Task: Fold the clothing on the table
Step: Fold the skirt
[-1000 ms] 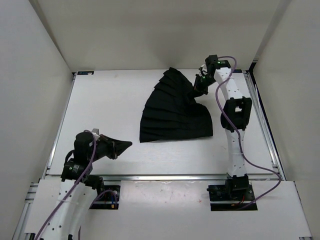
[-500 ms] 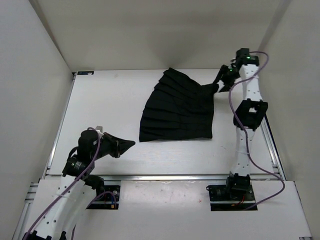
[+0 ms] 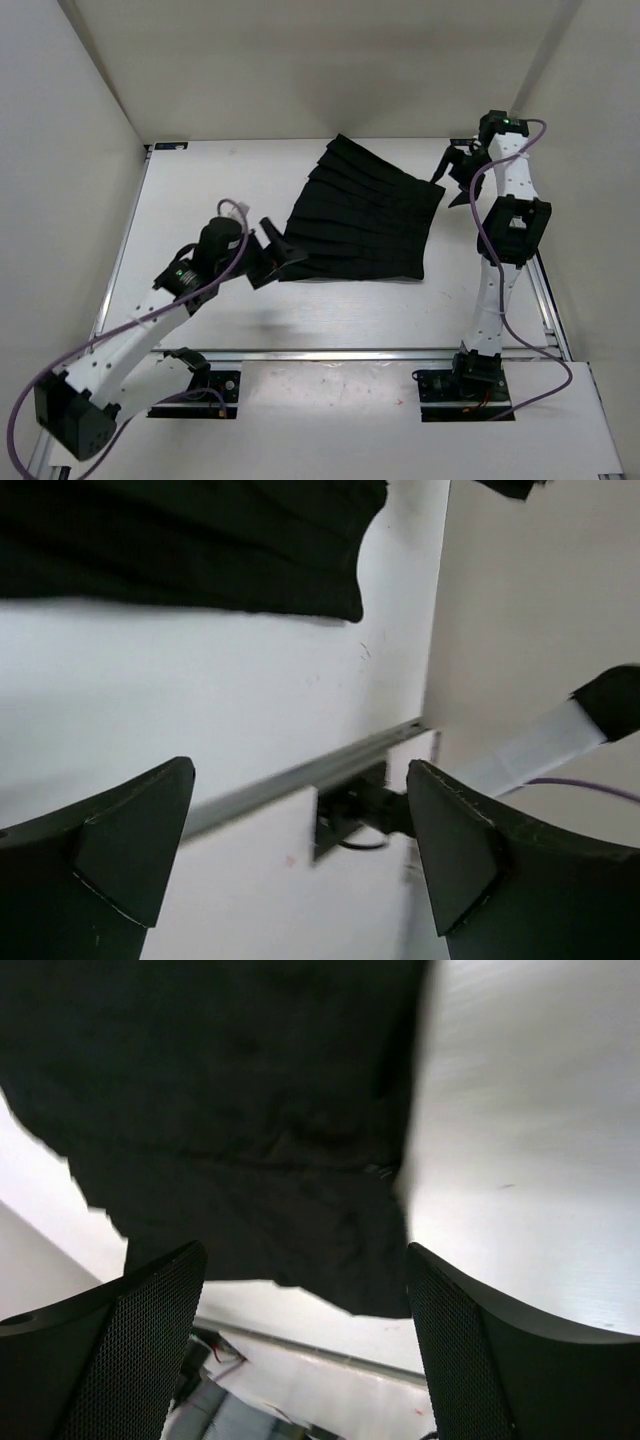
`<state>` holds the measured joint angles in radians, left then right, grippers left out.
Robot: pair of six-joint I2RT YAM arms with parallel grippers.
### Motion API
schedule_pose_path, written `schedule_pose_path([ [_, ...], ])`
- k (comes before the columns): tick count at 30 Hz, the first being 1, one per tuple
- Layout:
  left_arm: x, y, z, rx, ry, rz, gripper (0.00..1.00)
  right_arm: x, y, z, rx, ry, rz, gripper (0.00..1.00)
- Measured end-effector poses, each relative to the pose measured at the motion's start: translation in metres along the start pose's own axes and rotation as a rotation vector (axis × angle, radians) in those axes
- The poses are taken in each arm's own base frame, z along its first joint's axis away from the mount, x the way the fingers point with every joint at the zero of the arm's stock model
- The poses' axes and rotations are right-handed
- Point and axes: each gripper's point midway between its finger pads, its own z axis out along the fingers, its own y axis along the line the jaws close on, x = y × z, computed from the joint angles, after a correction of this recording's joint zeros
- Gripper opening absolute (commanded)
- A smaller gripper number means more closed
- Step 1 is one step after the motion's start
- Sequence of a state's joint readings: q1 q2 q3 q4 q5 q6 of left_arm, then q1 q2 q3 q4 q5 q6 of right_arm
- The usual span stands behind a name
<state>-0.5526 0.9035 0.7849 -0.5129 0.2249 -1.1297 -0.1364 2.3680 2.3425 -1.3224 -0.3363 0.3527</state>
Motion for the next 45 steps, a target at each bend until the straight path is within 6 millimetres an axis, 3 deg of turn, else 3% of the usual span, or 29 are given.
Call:
schedule_pose_path([
  [3,-0.004,-0.022,0.021,0.039,-0.024,0.233,0.99,0.018,0.019,-0.004,-0.016,0.021,-0.043,0.85],
  [7,-0.013,-0.036,0.043,0.007,-0.063,0.527,0.99,0.027,0.020,-0.025,-0.025,0.001,-0.047,0.84],
  [9,-0.021,-0.056,0.050,-0.033,-0.128,0.749,0.99,0.030,0.019,-0.034,-0.024,-0.013,-0.048,0.83],
  [12,-0.022,-0.104,0.060,-0.079,-0.243,1.103,0.98,0.035,0.017,-0.045,-0.019,-0.028,-0.047,0.83],
  [14,-0.035,-0.117,0.067,-0.138,-0.326,1.235,0.99,0.038,0.017,-0.049,-0.017,-0.032,-0.051,0.83],
  [17,-0.096,-0.097,0.071,-0.363,-0.468,1.322,0.99,0.043,0.014,-0.052,-0.004,-0.032,-0.051,0.83],
  [19,-0.128,-0.081,0.069,-0.475,-0.554,1.370,0.74,0.043,0.012,-0.053,0.012,-0.038,-0.052,0.83],
  [22,-0.137,-0.069,0.080,-0.420,-0.460,1.339,0.48,0.044,0.009,-0.055,0.045,-0.054,-0.060,0.83],
  [26,-0.194,-0.101,0.089,-0.253,-0.475,1.034,0.45,0.044,0.006,-0.055,0.134,-0.091,-0.094,0.83],
  [27,-0.197,-0.102,0.089,-0.243,-0.481,0.986,0.49,0.042,0.006,-0.055,0.165,-0.108,-0.110,0.83],
  [28,-0.189,-0.104,0.093,-0.214,-0.462,0.948,0.59,0.042,0.008,-0.055,0.186,-0.120,-0.123,0.83],
  [29,-0.168,-0.108,0.103,-0.147,-0.416,0.888,0.70,0.041,0.010,-0.056,0.211,-0.138,-0.143,0.83],
  [30,-0.148,-0.108,0.112,-0.097,-0.362,0.844,0.73,0.041,0.013,-0.056,0.232,-0.153,-0.159,0.83],
  [32,-0.102,-0.093,0.133,-0.009,-0.241,0.707,0.88,0.042,0.019,-0.055,0.278,-0.178,-0.197,0.83],
  [35,-0.049,-0.027,0.157,-0.054,-0.060,0.490,0.91,0.047,0.030,-0.053,0.336,-0.209,-0.257,0.84],
  [37,-0.026,0.002,0.166,-0.112,0.018,0.378,0.92,0.047,0.040,-0.056,0.350,-0.240,-0.288,0.84],
  [40,0.008,0.002,0.176,-0.099,0.060,0.247,0.95,0.038,0.047,-0.068,0.348,-0.297,-0.295,0.84],
  [45,0.076,-0.005,0.175,-0.062,0.145,0.136,0.98,0.027,0.015,-0.085,0.370,-0.312,-0.211,0.84],
])
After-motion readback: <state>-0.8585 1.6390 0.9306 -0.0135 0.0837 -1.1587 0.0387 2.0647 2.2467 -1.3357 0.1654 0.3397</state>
